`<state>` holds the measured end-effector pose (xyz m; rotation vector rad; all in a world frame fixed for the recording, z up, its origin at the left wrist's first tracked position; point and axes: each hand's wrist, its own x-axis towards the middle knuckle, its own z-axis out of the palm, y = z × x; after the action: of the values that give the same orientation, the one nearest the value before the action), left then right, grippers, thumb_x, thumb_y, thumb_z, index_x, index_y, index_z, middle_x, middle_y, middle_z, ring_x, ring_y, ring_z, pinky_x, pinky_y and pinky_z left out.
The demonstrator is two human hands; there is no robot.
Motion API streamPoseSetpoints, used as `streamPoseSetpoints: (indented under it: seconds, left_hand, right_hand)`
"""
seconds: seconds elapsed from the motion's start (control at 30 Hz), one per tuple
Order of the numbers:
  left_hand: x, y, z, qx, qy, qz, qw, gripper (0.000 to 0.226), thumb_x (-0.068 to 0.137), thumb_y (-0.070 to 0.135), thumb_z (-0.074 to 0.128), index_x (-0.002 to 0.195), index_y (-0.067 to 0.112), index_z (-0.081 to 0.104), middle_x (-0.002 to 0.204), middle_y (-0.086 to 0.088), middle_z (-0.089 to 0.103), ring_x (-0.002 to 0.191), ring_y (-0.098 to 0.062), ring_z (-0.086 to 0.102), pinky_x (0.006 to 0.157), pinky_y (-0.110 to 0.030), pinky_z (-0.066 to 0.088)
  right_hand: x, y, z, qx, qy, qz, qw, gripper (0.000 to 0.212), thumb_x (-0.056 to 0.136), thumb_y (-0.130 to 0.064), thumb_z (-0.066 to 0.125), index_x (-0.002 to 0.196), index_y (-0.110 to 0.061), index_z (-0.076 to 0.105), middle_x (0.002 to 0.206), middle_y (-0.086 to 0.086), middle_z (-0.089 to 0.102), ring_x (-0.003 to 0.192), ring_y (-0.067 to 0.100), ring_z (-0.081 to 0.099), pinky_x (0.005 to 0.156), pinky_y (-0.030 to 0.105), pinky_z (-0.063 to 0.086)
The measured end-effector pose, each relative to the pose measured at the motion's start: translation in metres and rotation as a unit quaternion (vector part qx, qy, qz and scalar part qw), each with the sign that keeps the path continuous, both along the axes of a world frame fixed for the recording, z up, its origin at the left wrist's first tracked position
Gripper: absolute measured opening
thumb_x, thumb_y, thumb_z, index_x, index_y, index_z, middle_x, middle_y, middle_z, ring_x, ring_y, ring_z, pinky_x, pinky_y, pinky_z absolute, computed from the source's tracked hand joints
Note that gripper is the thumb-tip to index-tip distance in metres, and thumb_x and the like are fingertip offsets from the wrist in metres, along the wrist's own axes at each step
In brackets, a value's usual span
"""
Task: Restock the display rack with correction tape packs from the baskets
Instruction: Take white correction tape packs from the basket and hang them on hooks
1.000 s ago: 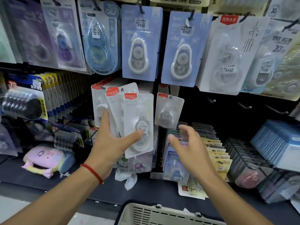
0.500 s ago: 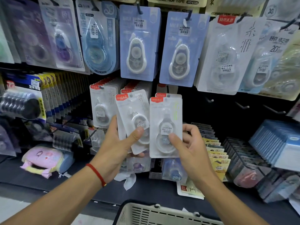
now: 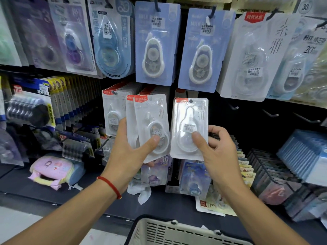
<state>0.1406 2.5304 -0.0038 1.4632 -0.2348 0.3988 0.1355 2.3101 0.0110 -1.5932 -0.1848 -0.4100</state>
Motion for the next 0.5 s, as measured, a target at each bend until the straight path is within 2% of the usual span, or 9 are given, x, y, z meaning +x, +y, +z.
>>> streamPoseSetpoints:
  seconds: [0.13,0.27,0.4,0.5]
  left_hand:
    - [-0.0001,0.0014,0.0015,0.012,-0.004,0.02,1.0,0.07,0.08,0.037,0.088,0.139,0.046,0.052,0.133,0.013,0.069,0.124,-0.014,0.068,0.1,-0.048,0.058]
    - [-0.0027,0.0016,0.0046,0.01,0.0,0.022,1.0,0.067,0.079,0.038,0.088,0.135,0.044,0.052,0.13,0.009,0.07,0.119,-0.025,0.07,0.089,-0.07,0.057]
    - [-0.0046,0.0005,0.0069,0.006,-0.005,0.024,1.0,0.068,0.08,0.036,0.087,0.137,0.042,0.051,0.131,0.007,0.069,0.12,-0.026,0.069,0.089,-0.071,0.056]
    - [-0.0044,0.0005,0.0075,0.0,-0.009,0.023,1.0,0.068,0.079,0.036,0.087,0.138,0.041,0.052,0.131,0.008,0.069,0.121,-0.023,0.069,0.092,-0.069,0.057]
  right_hand:
    - [-0.0045,0.0025,0.0022,-0.011,-0.013,-0.027,0.999,0.032,0.09,-0.041,0.078,0.112,-0.026,0.059,0.088,-0.002,0.081,0.064,0.008,0.072,0.048,0.021,0.052]
    - [-0.0037,0.005,0.004,-0.001,-0.006,-0.045,0.999,0.03,0.092,-0.039,0.077,0.112,-0.025,0.059,0.088,-0.003,0.081,0.061,0.007,0.07,0.046,0.022,0.051]
    - [-0.0017,0.0052,0.0058,-0.014,0.004,-0.037,0.999,0.031,0.093,-0.04,0.076,0.114,-0.025,0.059,0.09,-0.002,0.081,0.067,0.01,0.074,0.047,0.024,0.052]
    - [-0.0012,0.0062,0.0007,-0.014,0.004,-0.042,0.999,0.032,0.093,-0.039,0.077,0.114,-0.023,0.059,0.086,-0.001,0.08,0.055,0.006,0.066,0.045,0.024,0.05]
